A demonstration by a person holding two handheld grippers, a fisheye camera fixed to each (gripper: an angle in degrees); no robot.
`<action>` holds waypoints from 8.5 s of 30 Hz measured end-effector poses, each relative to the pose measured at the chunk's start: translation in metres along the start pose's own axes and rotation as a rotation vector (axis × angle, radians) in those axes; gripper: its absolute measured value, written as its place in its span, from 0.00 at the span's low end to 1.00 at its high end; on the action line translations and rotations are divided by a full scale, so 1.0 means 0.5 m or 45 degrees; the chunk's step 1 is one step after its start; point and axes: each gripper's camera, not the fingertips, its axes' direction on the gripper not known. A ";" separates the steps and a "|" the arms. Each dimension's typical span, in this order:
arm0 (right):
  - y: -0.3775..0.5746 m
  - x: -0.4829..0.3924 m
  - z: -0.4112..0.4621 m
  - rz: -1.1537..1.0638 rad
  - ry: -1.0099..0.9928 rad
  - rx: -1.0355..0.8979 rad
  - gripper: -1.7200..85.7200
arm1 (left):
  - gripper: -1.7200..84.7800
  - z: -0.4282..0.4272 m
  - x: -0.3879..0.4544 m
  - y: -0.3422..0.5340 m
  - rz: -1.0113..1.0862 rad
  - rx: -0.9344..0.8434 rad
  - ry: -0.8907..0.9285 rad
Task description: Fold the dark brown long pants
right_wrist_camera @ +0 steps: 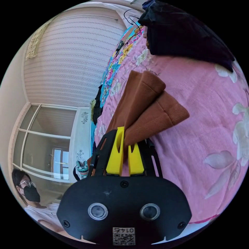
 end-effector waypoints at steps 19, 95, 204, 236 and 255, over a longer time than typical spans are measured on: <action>0.321 -0.033 -0.262 -0.240 0.754 0.204 0.10 | 0.08 -0.033 0.377 0.461 0.866 -0.269 -0.712; 0.533 -0.966 1.243 -1.306 0.927 -1.001 0.01 | 0.01 0.296 0.631 0.535 1.064 0.003 -0.809; 0.322 0.180 -0.214 -0.147 0.434 0.133 0.04 | 0.18 1.513 1.689 1.259 1.860 -1.005 -0.282; 0.522 -0.263 -0.112 -0.707 -0.122 0.339 0.03 | 0.02 0.979 1.412 0.952 1.841 -0.555 -0.058; 0.872 -0.947 0.867 -1.376 -0.079 -0.817 0.06 | 0.04 0.316 0.592 0.306 0.718 -0.223 -0.213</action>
